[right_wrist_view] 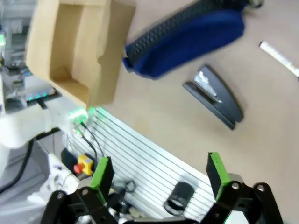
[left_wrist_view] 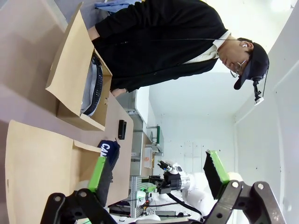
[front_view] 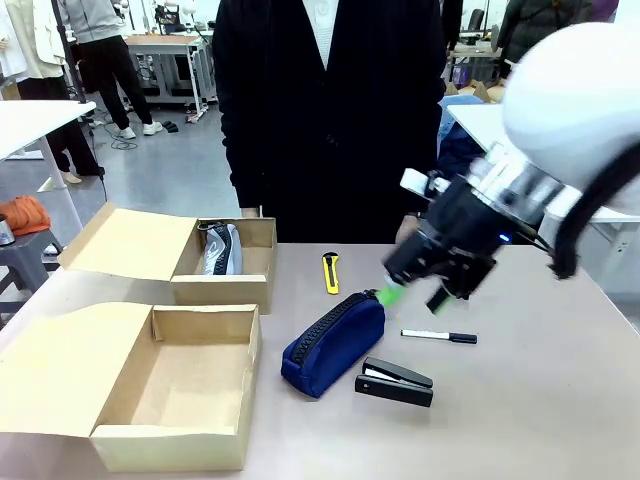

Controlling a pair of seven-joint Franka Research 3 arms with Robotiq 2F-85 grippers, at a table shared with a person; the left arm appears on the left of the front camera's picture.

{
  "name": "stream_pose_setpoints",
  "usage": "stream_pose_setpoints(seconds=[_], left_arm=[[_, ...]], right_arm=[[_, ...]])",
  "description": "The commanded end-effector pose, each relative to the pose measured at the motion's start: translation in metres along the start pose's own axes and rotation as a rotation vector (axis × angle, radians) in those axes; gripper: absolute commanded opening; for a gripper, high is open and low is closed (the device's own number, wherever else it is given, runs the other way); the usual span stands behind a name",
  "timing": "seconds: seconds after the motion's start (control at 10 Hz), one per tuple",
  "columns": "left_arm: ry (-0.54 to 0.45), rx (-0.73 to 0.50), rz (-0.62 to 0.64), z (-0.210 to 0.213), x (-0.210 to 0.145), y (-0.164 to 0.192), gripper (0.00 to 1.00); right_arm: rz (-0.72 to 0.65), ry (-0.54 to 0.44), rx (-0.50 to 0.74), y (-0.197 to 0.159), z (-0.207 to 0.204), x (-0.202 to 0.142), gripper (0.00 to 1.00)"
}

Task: Place items inside the box.
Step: Pick up a Pencil pouch or Stapler and place it inside the Mailer Box closest to the robot.

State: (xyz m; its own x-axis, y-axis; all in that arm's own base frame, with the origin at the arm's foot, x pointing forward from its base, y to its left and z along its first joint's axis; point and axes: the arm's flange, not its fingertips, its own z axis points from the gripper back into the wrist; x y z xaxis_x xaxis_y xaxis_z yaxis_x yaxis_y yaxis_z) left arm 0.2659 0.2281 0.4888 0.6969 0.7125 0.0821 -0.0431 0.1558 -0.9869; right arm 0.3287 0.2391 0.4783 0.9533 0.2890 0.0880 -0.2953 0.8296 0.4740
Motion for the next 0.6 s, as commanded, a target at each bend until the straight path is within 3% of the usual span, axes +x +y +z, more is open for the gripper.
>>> stream_pose_setpoints(seconds=[0.0, 0.3, 0.5], left_arm=[[-0.005, -0.024, -0.018, 0.001, 0.0, -0.002, 1.0], [-0.005, -0.024, -0.018, 0.001, 0.0, -0.002, 1.0], [-0.005, -0.024, -0.018, 0.001, 0.0, -0.002, 1.0]], right_arm=[[-0.313, -0.067, -0.114, 0.053, -0.027, 0.043, 1.0], [-0.622, -0.078, -0.283, 0.089, -0.084, 0.086, 1.0], [-0.688, -0.003, -0.402, 0.089, -0.117, 0.101, 1.0]])
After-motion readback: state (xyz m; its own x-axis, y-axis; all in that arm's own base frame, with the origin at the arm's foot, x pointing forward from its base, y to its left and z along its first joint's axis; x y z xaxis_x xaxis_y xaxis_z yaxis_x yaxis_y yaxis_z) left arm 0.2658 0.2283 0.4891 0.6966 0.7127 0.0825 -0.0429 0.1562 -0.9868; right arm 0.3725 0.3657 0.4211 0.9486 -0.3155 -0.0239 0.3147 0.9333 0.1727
